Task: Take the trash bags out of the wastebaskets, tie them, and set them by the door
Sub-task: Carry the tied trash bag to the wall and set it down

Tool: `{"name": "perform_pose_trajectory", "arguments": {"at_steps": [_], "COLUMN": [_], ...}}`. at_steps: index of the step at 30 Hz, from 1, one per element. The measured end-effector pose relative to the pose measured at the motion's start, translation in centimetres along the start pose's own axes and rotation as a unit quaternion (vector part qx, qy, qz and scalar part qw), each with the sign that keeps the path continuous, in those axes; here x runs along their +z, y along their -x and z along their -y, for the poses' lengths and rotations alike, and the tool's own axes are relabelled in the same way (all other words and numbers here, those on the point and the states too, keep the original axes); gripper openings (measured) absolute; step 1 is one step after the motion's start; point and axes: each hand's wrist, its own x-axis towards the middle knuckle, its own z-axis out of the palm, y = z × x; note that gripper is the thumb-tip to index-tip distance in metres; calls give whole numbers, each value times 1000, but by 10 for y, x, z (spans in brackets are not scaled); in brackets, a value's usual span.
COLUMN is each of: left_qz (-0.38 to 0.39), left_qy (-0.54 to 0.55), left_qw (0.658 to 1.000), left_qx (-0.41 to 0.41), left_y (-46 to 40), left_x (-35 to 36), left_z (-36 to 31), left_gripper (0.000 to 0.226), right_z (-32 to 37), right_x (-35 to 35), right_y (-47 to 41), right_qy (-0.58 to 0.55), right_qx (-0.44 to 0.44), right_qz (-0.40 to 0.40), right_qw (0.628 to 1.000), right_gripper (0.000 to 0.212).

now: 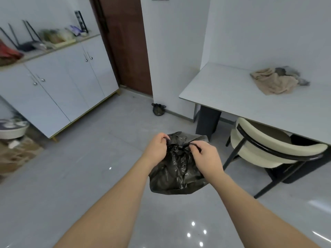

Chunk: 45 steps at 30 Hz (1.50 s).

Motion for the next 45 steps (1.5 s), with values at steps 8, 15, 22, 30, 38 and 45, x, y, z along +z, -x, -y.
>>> {"name": "perform_pose_trajectory", "arguments": {"at_steps": [8,15,22,30,38,45], "left_qz": [-2,-13,13,42,89,124], "left_qy": [0,-34,-73,-24,-25,-37], "left_qw": [1000,999,997,998,995,990], "left_qx": [8,10,33,26,40,61], "left_y": [-110,-252,-374,-523,-673,-791], "left_x": [-54,-104,-165,-227,-257,-233], "left_z": [11,13,8,28,23,-3], "left_gripper": [29,29,27,29,29,29], "right_z": [27,47,79,115,132,94], "right_x": [58,111,163,232,268,269], "right_y": [-110,-254,-386,-516,-631,-743], "right_qy": [-19,-45,-71,-77,-102,-119], "right_qx": [-1,1,13,43,114,154], "right_qz": [-20,-11,-13,-51,-84,-65], "right_qw": [1000,999,997,995,985,979], "right_gripper": [25,23,22,23,21,19]}}
